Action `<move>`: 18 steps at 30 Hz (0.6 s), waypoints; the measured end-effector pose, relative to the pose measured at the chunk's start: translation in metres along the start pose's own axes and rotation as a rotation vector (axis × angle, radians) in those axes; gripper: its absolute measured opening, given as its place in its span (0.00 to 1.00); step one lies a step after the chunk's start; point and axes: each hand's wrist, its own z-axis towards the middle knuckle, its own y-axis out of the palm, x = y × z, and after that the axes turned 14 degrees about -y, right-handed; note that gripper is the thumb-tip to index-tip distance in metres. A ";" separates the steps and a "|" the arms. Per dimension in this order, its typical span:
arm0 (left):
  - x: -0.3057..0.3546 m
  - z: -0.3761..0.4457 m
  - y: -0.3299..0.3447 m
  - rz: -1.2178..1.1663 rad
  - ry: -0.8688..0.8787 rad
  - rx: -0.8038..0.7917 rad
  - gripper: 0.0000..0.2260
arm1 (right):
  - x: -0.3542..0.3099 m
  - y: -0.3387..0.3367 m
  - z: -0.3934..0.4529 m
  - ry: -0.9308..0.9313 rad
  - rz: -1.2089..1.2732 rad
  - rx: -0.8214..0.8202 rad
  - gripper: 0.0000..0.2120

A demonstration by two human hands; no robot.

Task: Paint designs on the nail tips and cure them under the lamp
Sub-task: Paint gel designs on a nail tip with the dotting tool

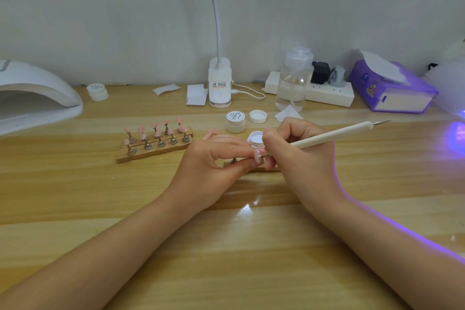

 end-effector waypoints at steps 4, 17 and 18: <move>0.000 0.000 0.000 0.004 -0.003 -0.002 0.12 | 0.000 0.000 0.000 0.001 -0.003 0.003 0.13; 0.001 -0.001 0.000 -0.004 -0.028 -0.002 0.10 | 0.002 0.000 0.000 0.012 -0.006 -0.003 0.13; 0.001 -0.001 0.000 -0.004 -0.030 -0.002 0.10 | 0.002 0.000 0.000 0.014 -0.005 0.001 0.12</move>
